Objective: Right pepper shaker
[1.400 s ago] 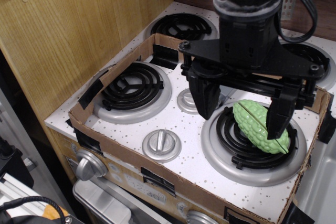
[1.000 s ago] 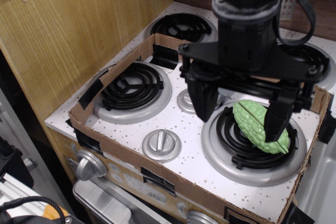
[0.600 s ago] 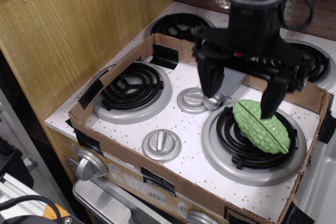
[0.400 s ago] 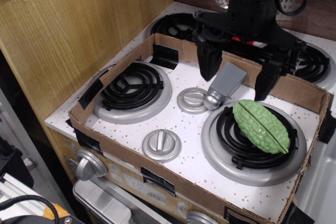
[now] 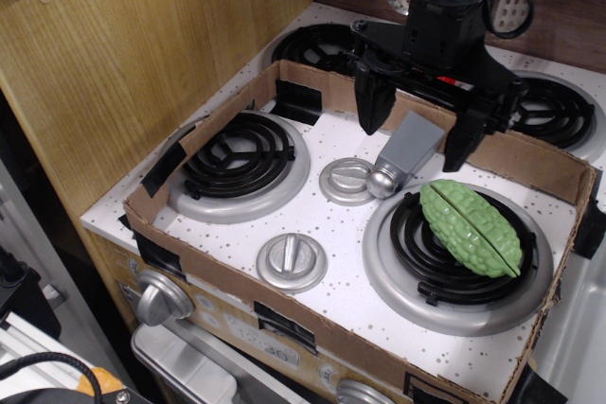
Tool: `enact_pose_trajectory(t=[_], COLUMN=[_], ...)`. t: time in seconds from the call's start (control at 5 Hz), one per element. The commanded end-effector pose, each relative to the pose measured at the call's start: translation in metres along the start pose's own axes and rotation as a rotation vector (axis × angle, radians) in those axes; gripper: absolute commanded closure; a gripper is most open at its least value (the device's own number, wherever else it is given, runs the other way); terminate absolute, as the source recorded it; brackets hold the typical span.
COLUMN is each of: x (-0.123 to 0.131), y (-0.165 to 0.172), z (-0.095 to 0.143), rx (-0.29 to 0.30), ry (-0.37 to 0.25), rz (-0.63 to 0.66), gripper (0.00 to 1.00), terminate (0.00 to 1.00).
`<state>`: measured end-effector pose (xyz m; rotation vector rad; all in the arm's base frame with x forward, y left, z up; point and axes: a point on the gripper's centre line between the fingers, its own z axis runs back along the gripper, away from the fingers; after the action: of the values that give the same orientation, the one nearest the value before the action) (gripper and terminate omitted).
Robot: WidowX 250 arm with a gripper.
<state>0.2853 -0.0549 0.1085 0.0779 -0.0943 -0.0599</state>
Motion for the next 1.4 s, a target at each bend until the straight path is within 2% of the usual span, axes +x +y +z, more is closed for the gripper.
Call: enact_pose_trajectory(t=[0.0,0.4,0.8,1.0,1.2], x=[0.038,0.059,0.059,0.065,0.068], y=[0.017,0.028,0.036,0.039,0.036], z=[-0.007,-0.036,-0.055,-0.063,-0.071], rx=[0.027,-0.003,0.044,0.036,0.010], ry=[-0.090,-0.071,-0.147,-0.157,-0.134], rz=[0.026,0.047,0.056,0.039,0.040], gripper=[0.00,0.00,0.00,0.00,0.00], terminate=[0.00,0.00,0.00,0.00,0.00])
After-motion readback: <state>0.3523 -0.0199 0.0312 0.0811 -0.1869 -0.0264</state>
